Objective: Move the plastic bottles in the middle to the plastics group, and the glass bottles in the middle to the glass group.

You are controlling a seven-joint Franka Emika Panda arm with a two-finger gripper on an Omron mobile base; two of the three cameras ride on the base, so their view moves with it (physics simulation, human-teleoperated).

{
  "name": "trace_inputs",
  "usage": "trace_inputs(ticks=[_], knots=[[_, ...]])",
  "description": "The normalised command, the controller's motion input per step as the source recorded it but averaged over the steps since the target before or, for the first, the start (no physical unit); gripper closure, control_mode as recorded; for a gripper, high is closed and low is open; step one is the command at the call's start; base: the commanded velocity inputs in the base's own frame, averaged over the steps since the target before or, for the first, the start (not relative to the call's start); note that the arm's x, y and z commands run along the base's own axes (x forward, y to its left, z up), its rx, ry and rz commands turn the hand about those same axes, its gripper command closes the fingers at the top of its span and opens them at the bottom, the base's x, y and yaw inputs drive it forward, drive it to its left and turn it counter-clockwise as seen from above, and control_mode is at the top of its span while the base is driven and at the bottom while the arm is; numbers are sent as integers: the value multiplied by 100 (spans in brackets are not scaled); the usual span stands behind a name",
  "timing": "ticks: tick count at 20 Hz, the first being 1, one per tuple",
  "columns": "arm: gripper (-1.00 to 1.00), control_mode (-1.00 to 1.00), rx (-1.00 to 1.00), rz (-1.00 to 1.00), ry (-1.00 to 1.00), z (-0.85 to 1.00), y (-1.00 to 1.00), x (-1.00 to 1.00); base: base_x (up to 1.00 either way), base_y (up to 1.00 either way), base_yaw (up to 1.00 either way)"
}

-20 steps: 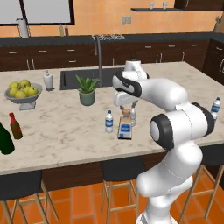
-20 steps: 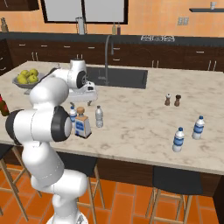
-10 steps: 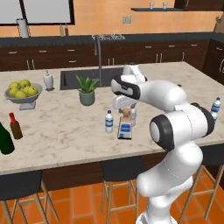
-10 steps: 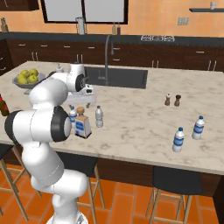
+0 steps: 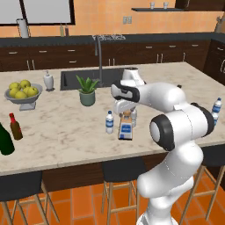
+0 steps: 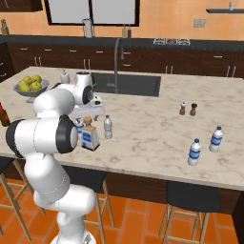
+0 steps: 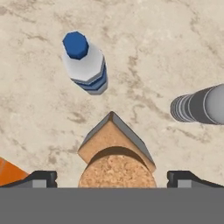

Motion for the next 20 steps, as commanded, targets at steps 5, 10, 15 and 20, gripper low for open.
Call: trace_inputs(ticks=[5, 10, 15, 20], knots=[[-100, -100, 0, 2, 0, -3, 0, 0, 0, 0, 0], [100, -100, 0, 0, 0, 0, 0, 0, 0, 0, 0], [100, -100, 0, 0, 0, 0, 0, -28, 0, 0, 0], [100, -100, 0, 1, 0, 2, 0, -71, 0, 0, 0]])
